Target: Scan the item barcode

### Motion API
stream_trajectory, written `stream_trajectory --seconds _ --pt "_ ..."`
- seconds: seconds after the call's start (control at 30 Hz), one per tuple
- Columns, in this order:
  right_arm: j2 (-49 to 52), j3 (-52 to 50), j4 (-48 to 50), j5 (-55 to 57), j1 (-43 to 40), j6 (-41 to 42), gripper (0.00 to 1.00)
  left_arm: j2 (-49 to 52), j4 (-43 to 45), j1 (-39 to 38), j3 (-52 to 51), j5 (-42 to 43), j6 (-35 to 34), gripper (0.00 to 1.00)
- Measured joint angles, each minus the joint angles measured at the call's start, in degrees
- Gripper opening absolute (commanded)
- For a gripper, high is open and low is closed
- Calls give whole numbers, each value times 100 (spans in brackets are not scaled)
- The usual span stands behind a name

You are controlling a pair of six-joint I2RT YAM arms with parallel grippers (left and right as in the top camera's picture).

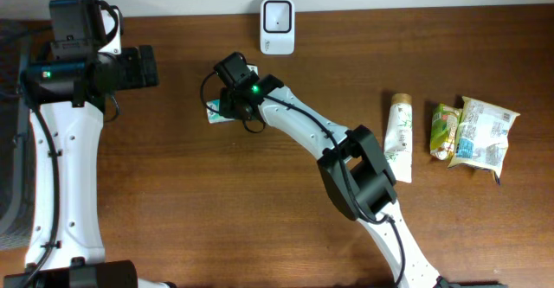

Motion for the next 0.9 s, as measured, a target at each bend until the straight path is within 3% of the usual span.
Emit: stream_trajectory --seconds 0.07,0.23,0.4,0.5,0.67,0.7,0.77,0.83,0.9 --pt "79 4 -50 -4 0 -37 4 0 0 0 0 -2 -2 99" --pt "79 57 -120 -138 -17 -546 4 0 0 0 0 -2 0 99" --pt "-31 138 -973 -553 -192 -1578 4 0 2 0 0 -2 -2 99" --pt "-306 155 -1926 -634 -503 -2894 4 0 0 0 0 -2 -2 99" --pt "-575 181 -2310 -640 -940 -5353 4 0 0 0 0 -2 -2 99" --pt "-573 179 -2312 -636 -975 -5770 6 0 0 0 0 -2 -2 99" --pt "-573 179 -2337 -769 -981 -6262 24 0 0 0 0 0 -2 99" --pt "-573 179 -2367 -1163 -964 -6223 32 0 0 0 0 0 -2 99" --pt "-573 179 -2365 -1703 -960 -6100 29 0 0 0 0 0 -2 99"
